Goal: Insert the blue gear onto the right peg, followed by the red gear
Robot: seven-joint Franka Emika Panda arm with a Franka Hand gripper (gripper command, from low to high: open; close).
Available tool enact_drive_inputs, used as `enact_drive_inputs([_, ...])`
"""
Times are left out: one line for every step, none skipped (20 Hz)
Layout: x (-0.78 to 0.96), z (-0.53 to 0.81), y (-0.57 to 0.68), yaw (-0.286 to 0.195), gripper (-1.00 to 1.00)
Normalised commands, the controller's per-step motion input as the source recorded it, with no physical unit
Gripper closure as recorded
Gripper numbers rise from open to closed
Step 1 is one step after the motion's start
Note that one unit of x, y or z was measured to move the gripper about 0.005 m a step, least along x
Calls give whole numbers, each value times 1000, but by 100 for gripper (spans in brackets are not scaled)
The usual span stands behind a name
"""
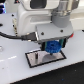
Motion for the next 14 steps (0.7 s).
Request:
enact_drive_inputs([200,274,-11,0,100])
enact_drive_inputs([427,357,13,0,100])
enact_drive_inputs([267,254,-4,0,100])
enact_drive_inputs([75,95,1,0,100])
enact_drive_inputs([137,34,15,0,100])
enact_drive_inputs([300,5,-46,0,100])
enact_drive_inputs([190,-4,15,0,100])
enact_drive_inputs([216,33,-28,0,100])
enact_drive_inputs([198,-10,-44,0,100])
enact_drive_inputs([213,9,-114,0,100])
enact_drive_inputs([221,-7,-84,0,100])
enact_drive_inputs([217,-17,-39,0,100])
enact_drive_inputs([249,-42,-64,0,100])
enact_drive_inputs([200,-44,-17,0,100])
